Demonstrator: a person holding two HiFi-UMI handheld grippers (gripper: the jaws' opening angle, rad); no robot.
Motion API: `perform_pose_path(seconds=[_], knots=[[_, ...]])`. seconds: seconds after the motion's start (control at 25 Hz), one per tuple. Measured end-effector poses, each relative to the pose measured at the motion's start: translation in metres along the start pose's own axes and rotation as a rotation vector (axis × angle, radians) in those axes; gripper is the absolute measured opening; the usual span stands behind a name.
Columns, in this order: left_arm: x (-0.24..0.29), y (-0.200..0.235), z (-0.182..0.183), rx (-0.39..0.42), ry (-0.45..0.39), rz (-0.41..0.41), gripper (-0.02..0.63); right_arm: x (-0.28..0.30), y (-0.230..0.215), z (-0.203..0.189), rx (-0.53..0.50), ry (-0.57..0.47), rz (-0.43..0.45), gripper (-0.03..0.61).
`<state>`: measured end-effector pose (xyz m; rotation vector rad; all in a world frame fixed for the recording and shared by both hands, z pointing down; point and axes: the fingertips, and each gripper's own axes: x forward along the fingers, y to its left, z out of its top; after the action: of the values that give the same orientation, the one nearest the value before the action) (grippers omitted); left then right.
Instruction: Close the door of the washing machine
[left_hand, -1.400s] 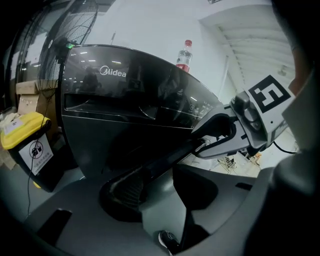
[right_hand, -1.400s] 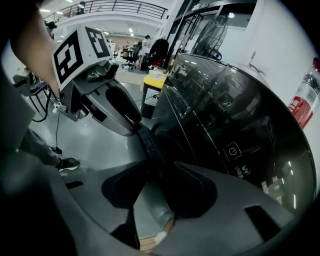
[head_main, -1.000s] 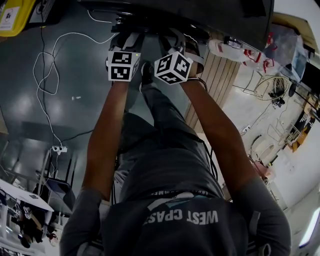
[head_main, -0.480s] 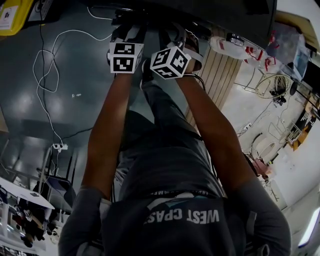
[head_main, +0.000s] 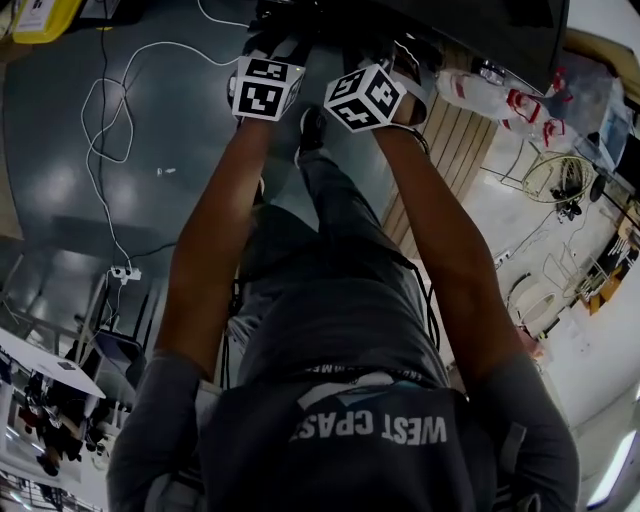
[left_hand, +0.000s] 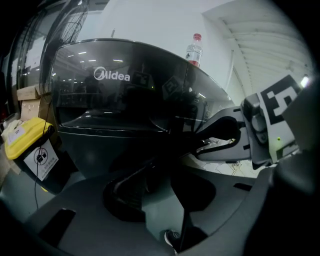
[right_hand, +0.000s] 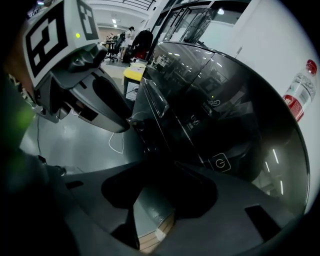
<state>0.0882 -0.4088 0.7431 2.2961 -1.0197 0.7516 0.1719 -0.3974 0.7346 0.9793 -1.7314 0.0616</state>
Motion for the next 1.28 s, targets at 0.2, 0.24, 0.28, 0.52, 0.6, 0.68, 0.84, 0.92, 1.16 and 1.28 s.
perform_pose_path(seconds=[0.2,0.24,0.28,0.52,0.6,0.68,0.84,0.92,1.16,1.28], knots=[[-0.038,0.013,-0.008,0.036,0.020,0.009,0.164,-0.015,0.002,0.012,0.026,-0.017,0.054,0.176],[-0.047,0.016,-0.006,0.043,0.016,0.010,0.164,-0.020,0.001,0.016,0.033,-0.033,0.053,0.174],[-0.055,0.020,-0.003,0.053,0.011,0.010,0.163,-0.027,-0.001,0.021,0.043,-0.051,0.053,0.165],[-0.125,0.047,0.022,0.121,-0.053,0.028,0.143,-0.089,-0.005,0.065,0.121,-0.185,0.058,0.106],[-0.150,0.056,0.030,0.134,-0.081,0.046,0.135,-0.111,-0.005,0.080,0.142,-0.233,0.077,0.088],[-0.173,0.062,0.036,0.146,-0.109,0.061,0.131,-0.134,-0.004,0.094,0.165,-0.281,0.107,0.069],[-0.221,0.070,0.044,0.161,-0.159,0.090,0.121,-0.186,-0.007,0.116,0.222,-0.370,0.143,0.064],[-0.250,0.075,0.049,0.179,-0.186,0.107,0.121,-0.215,-0.011,0.127,0.244,-0.416,0.130,0.064],[-0.335,0.073,0.058,0.243,-0.246,0.141,0.120,-0.302,-0.021,0.141,0.308,-0.529,0.108,0.063],[-0.374,0.068,0.075,0.283,-0.301,0.152,0.120,-0.341,-0.036,0.145,0.329,-0.588,0.071,0.063]])
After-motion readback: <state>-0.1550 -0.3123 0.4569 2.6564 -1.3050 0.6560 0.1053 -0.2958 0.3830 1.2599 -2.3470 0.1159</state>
